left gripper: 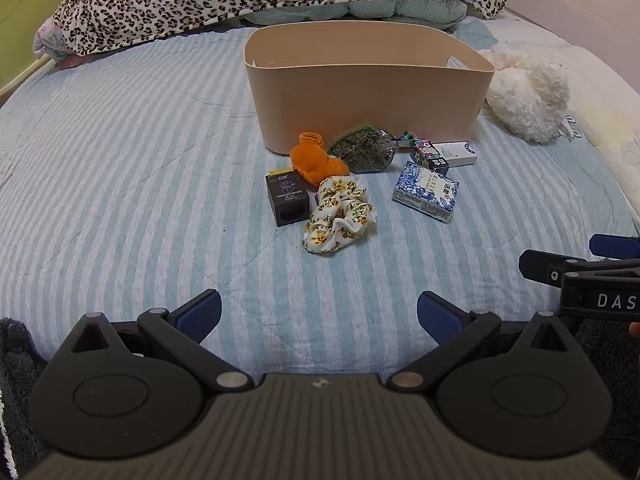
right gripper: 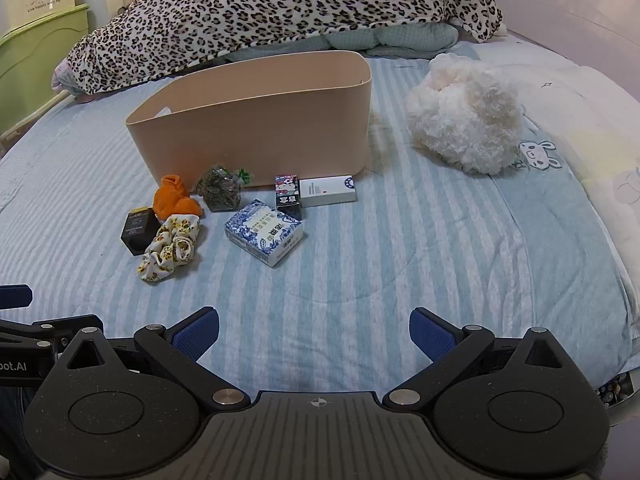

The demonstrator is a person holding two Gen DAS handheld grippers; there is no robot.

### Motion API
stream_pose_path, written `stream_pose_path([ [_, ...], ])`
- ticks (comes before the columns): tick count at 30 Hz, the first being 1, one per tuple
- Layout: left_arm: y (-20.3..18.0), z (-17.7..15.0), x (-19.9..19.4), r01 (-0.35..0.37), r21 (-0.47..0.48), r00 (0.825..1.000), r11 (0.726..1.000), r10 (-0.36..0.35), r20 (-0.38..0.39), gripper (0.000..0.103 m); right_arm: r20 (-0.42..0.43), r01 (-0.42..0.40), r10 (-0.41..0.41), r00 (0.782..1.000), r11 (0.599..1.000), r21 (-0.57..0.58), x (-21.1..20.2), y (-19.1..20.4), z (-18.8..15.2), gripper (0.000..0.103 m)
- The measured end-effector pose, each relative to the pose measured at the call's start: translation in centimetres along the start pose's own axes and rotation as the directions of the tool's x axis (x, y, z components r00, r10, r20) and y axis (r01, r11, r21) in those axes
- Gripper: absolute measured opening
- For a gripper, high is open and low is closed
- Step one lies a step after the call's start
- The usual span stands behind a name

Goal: Organize objects
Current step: 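Move both tools toward the items in front of the beige basket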

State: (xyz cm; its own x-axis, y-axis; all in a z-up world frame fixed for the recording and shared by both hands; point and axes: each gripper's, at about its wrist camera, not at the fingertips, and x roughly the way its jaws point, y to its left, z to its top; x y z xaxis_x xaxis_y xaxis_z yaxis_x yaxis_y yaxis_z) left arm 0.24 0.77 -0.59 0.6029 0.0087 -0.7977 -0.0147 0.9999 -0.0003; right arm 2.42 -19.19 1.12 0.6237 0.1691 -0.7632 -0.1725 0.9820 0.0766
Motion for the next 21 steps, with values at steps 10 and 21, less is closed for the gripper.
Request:
stream_pose_path([
  [10, 0.01, 0.0, 0.03, -0.002, 0.0, 1.0, 1.0, 0.002, 0.001, 0.103, -0.005, 0.002, -0.002, 1.0, 1.0, 0.002, 0.24, -0.06, 0.07, 0.103],
  [21, 0.55, 0.43, 0.42, 0.004, 0.004, 1.0, 1.0, -0.004, -0.009, 0.103, -0.004, -0.011, 0.011, 1.0, 1.0, -0.009, 0.36, 0.1, 0.03, 0.101],
])
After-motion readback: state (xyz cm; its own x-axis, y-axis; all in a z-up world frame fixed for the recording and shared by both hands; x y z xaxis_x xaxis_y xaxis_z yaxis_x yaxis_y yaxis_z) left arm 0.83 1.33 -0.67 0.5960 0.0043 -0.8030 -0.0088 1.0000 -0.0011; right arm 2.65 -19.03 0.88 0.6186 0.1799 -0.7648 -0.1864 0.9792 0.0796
